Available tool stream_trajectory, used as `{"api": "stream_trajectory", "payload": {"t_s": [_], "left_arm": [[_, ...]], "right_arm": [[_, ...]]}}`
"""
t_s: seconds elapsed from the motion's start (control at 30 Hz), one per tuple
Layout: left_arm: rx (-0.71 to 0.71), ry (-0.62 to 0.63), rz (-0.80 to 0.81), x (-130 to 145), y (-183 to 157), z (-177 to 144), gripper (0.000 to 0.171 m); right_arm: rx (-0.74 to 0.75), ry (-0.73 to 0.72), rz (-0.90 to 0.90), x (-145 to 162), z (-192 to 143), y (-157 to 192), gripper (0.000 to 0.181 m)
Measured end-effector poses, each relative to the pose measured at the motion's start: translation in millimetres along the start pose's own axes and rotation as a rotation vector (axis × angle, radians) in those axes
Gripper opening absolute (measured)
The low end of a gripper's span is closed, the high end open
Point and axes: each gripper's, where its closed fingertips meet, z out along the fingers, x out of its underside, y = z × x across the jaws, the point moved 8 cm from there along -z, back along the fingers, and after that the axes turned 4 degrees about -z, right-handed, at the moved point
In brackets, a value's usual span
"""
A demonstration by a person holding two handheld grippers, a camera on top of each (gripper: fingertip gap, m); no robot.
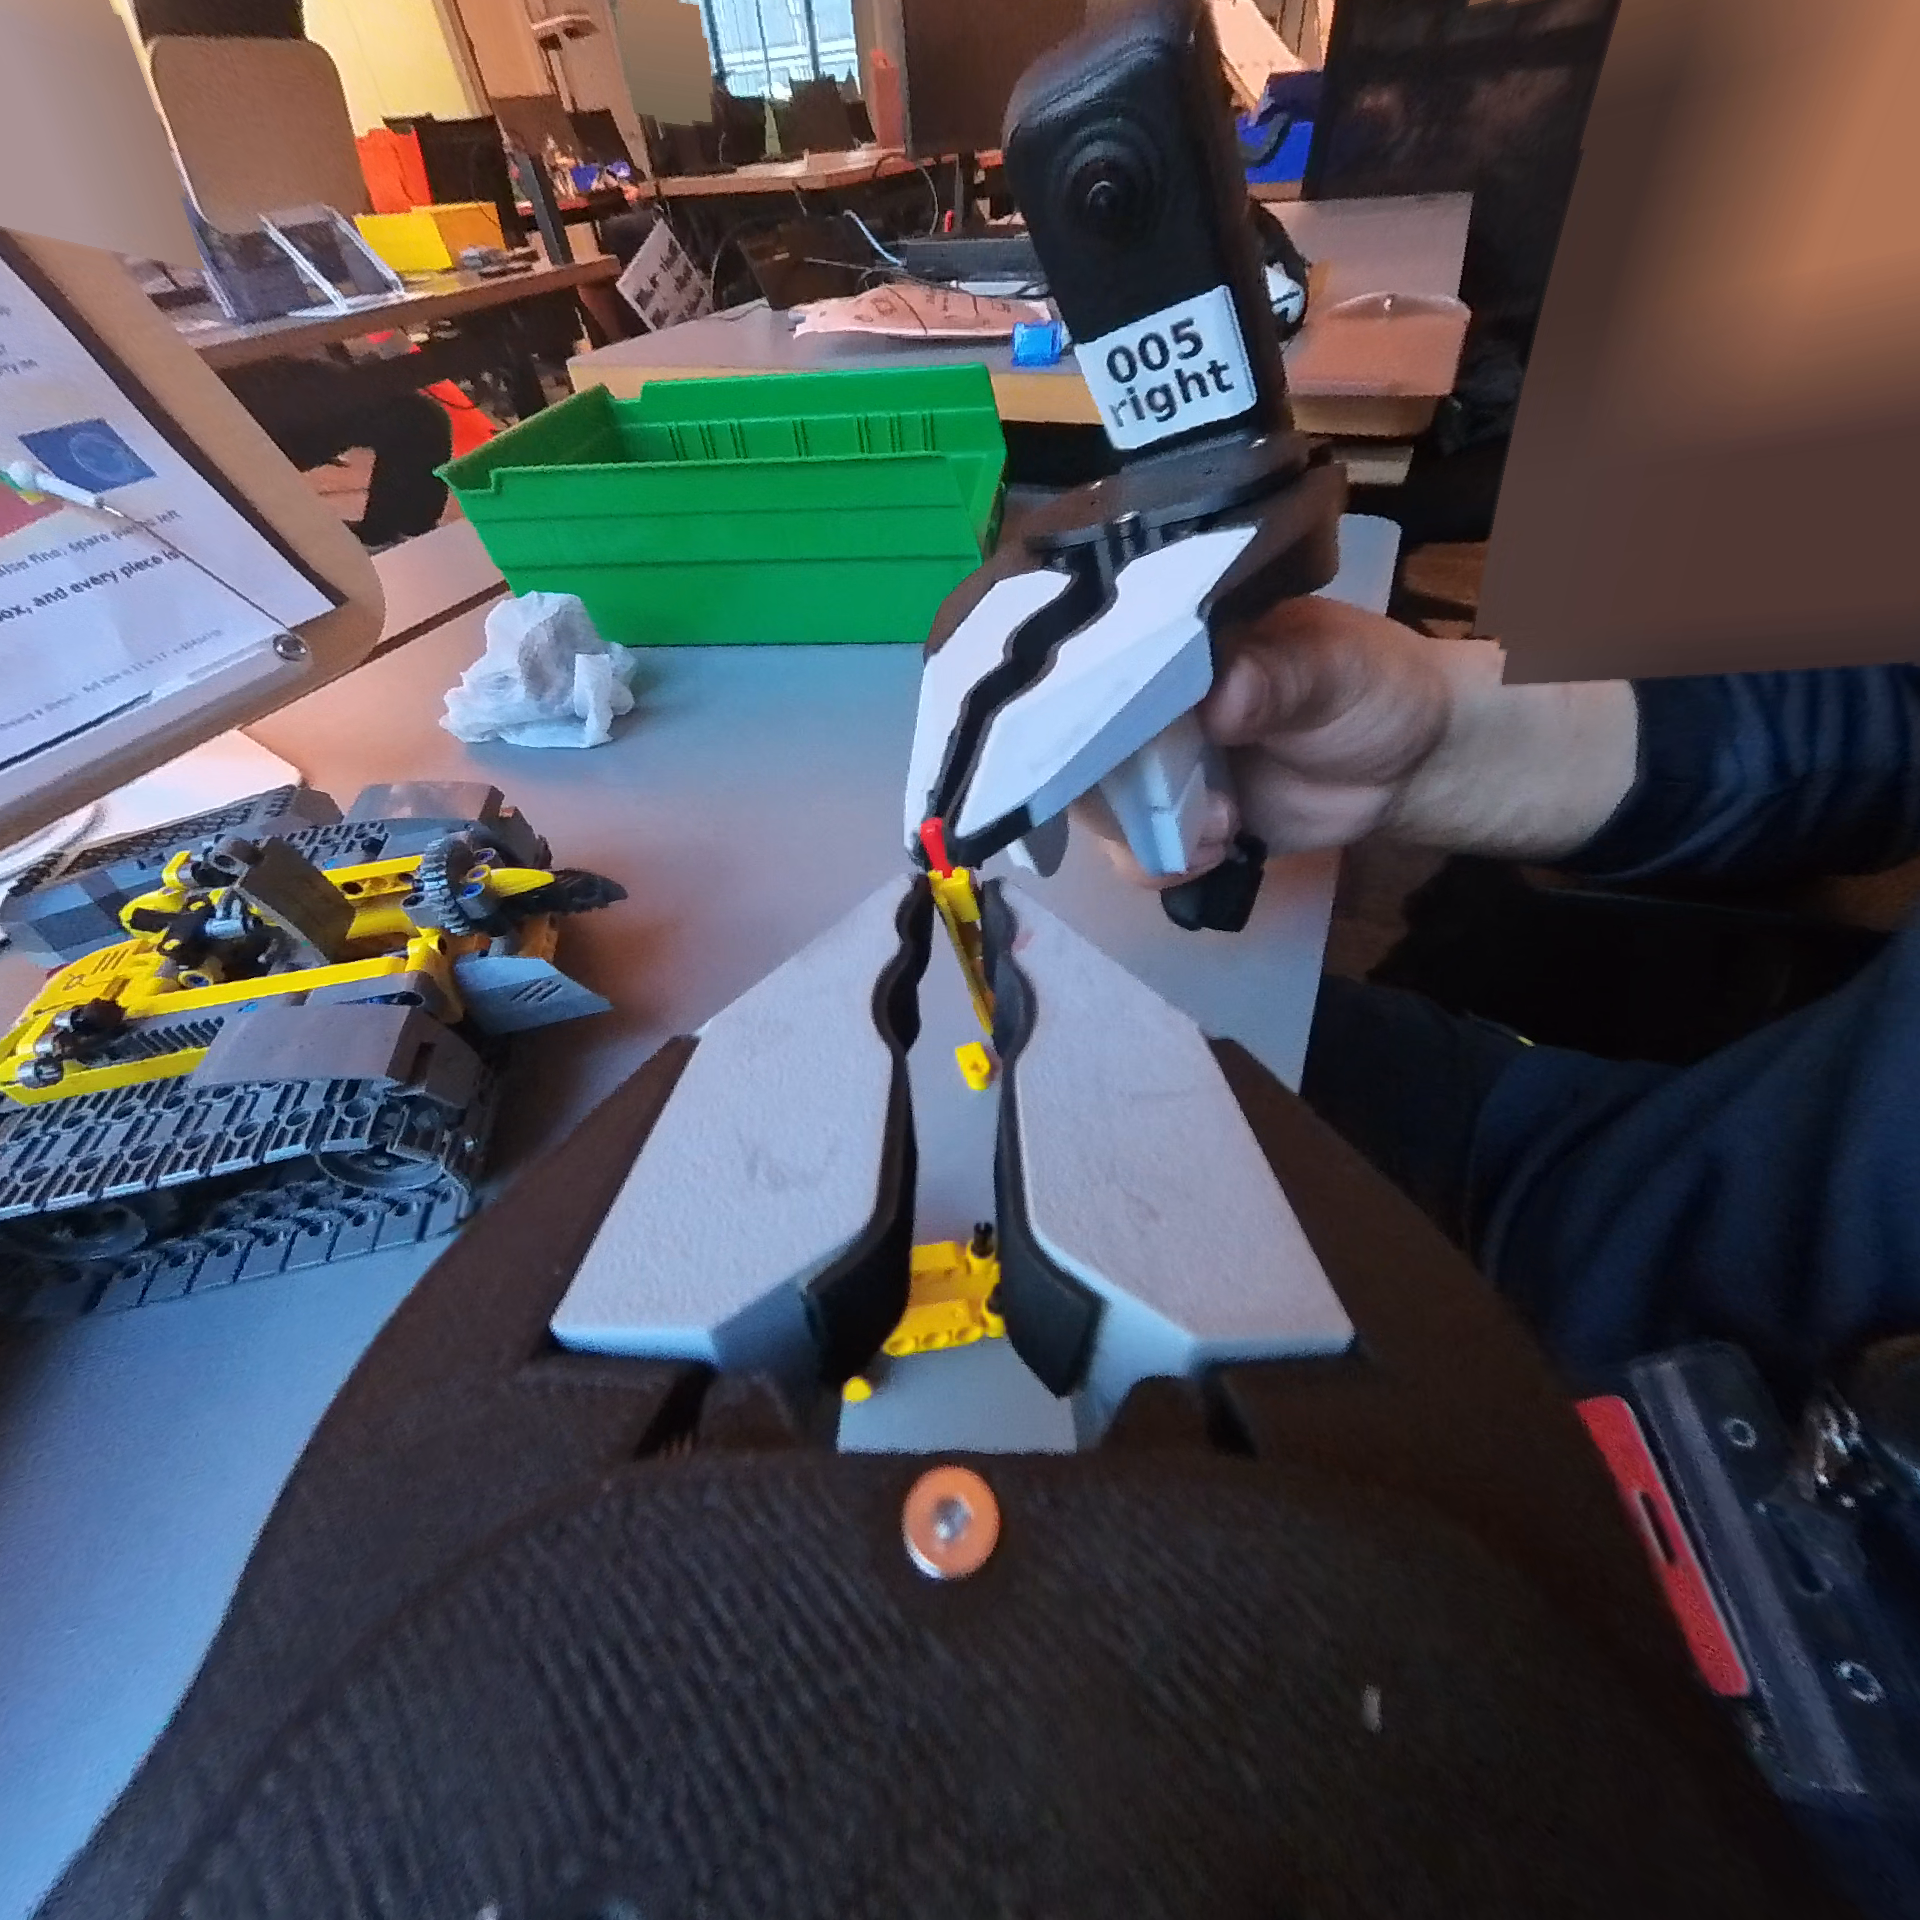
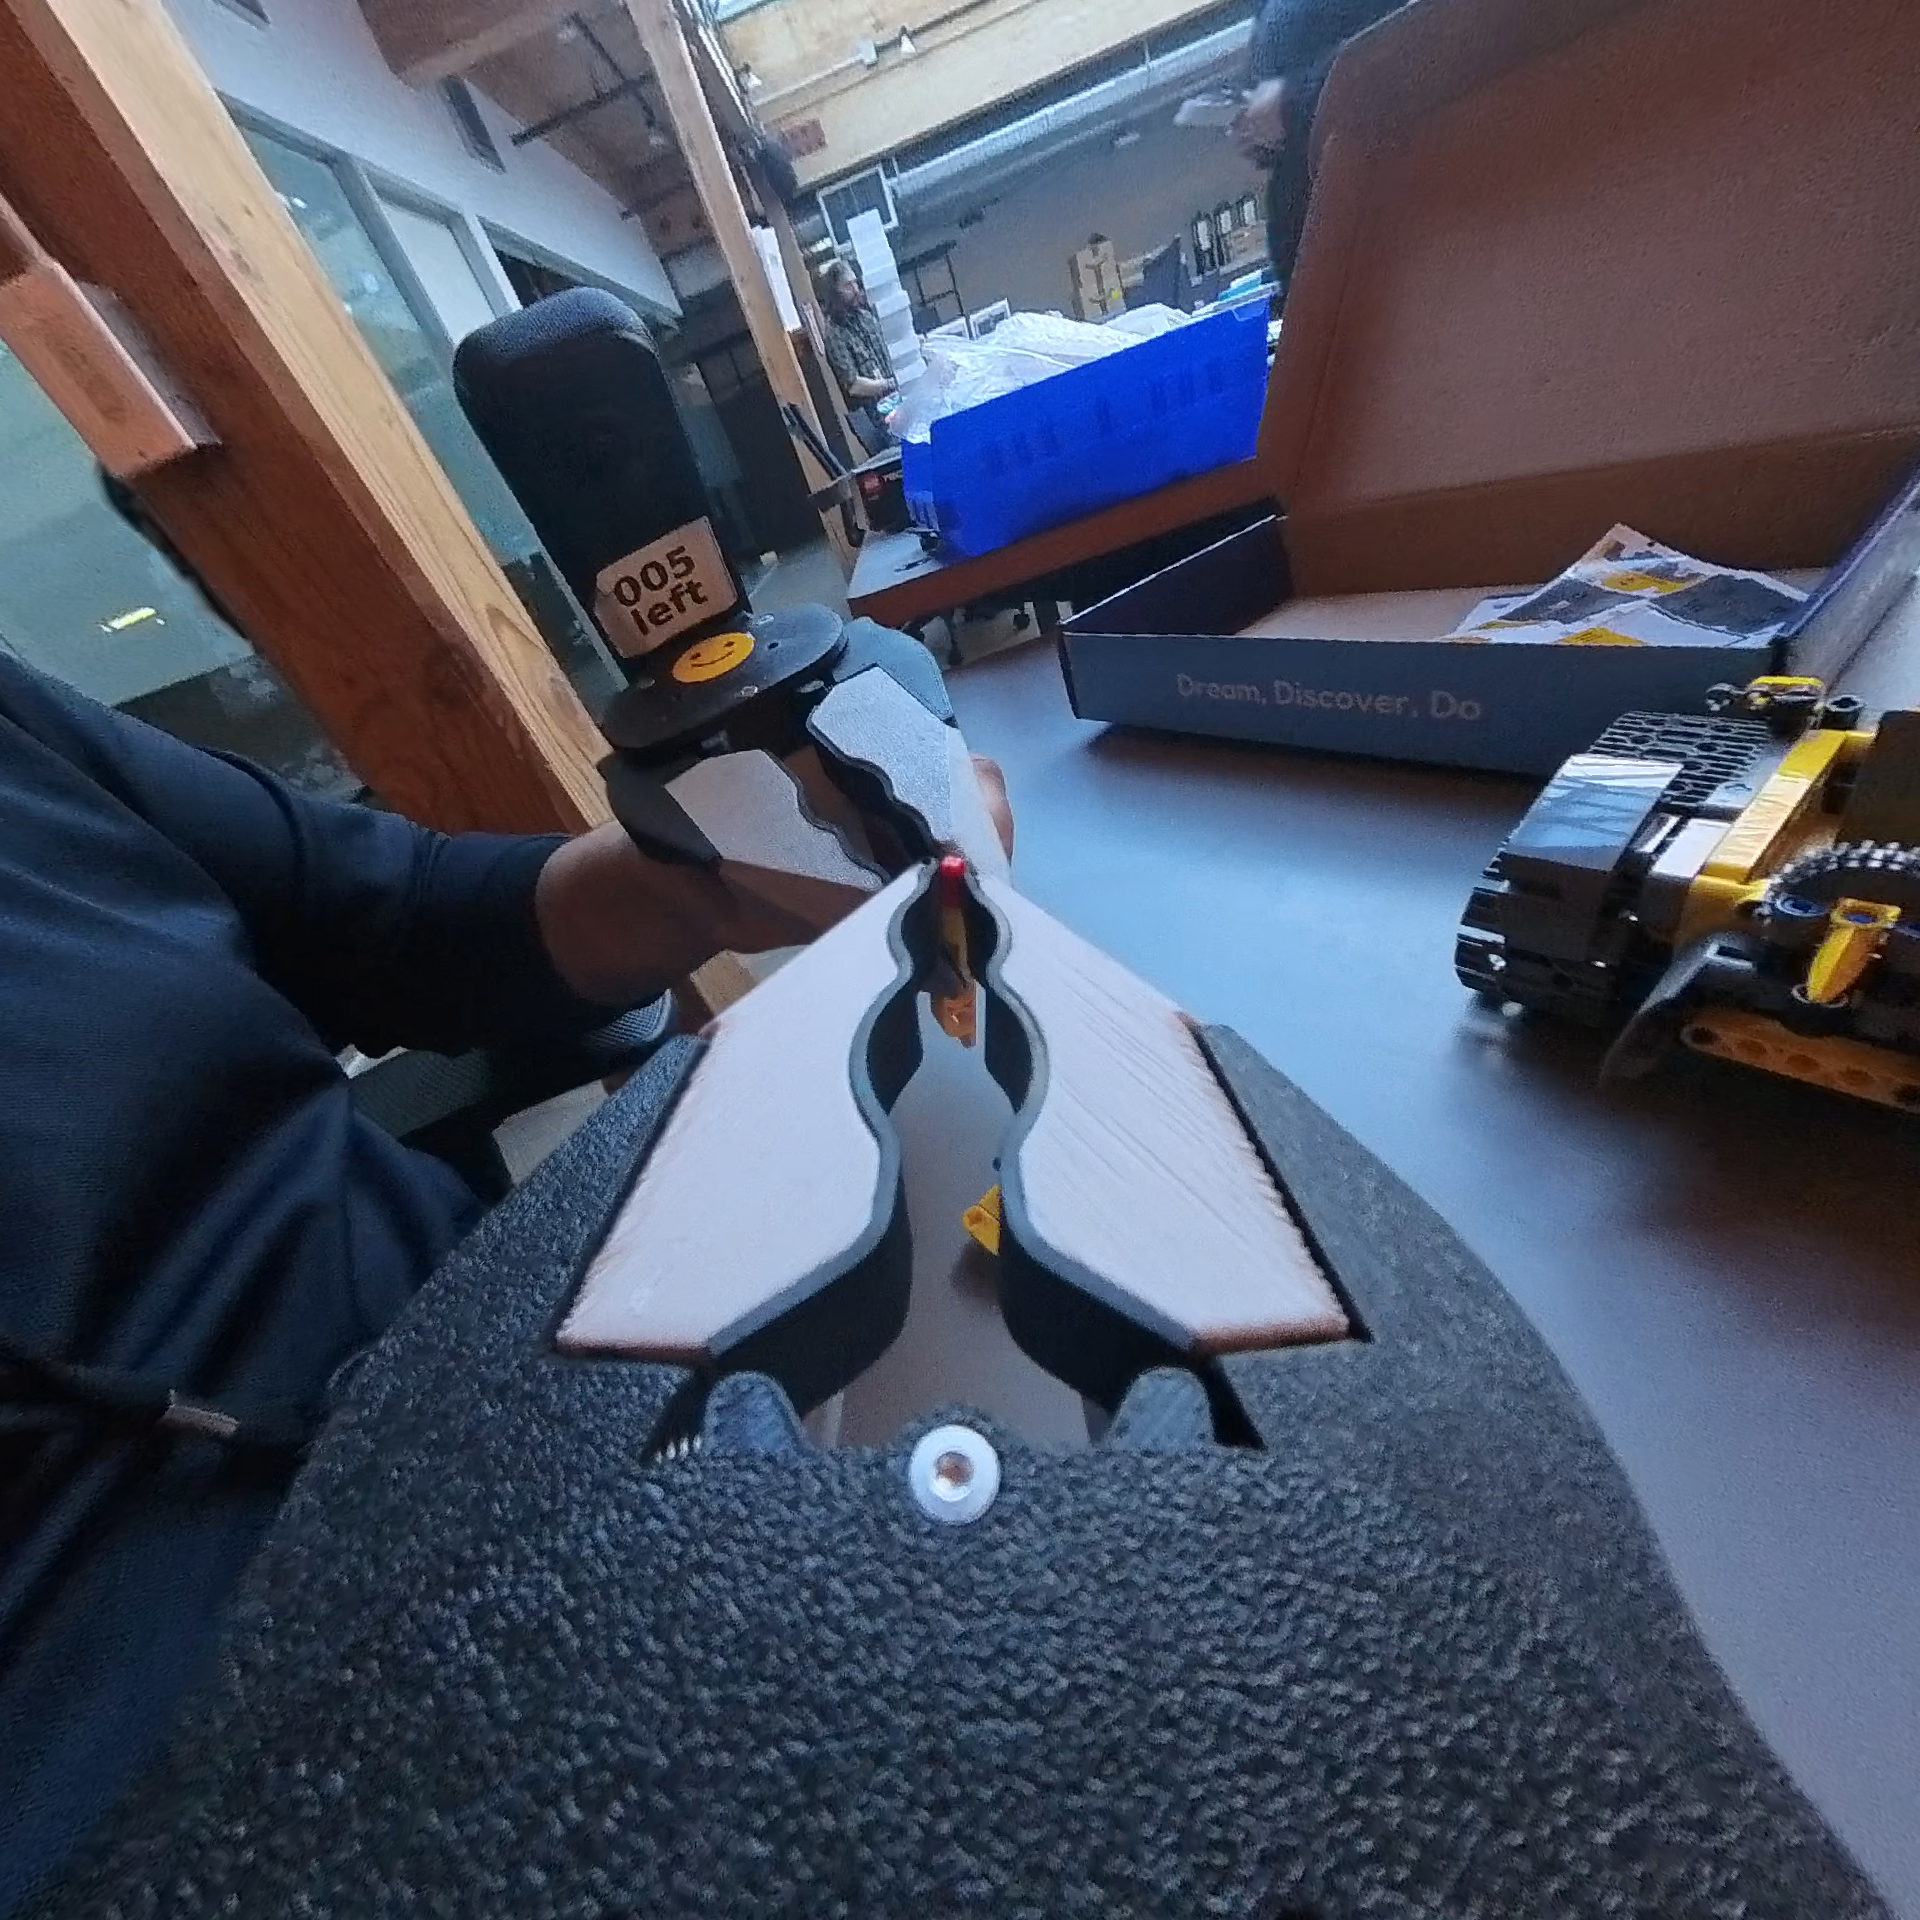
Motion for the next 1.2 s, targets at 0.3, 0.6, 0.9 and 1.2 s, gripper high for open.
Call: {"api": "stream_trajectory", "payload": {"t_s": [0.3, 0.6, 0.9, 1.2], "left_arm": [[0.016, 0.015, -0.008, -3, -5, 3, 0.007], [-0.008, 0.128, 0.078, 0, -9, 3, 0.006], [-0.042, 0.180, 0.138, 4, -12, -3, 0.006], [-0.099, 0.187, 0.130, 8, -12, -24, 0.006]], "right_arm": [[-0.019, 0.015, 0.038, -2, -4, 3, 0.002], [-0.042, 0.081, 0.024, 3, -3, 3, 0.002], [-0.031, 0.137, -0.054, 5, 5, 6, 0.002], [-0.121, 0.156, -0.063, 4, 25, 7, 0.002]]}}
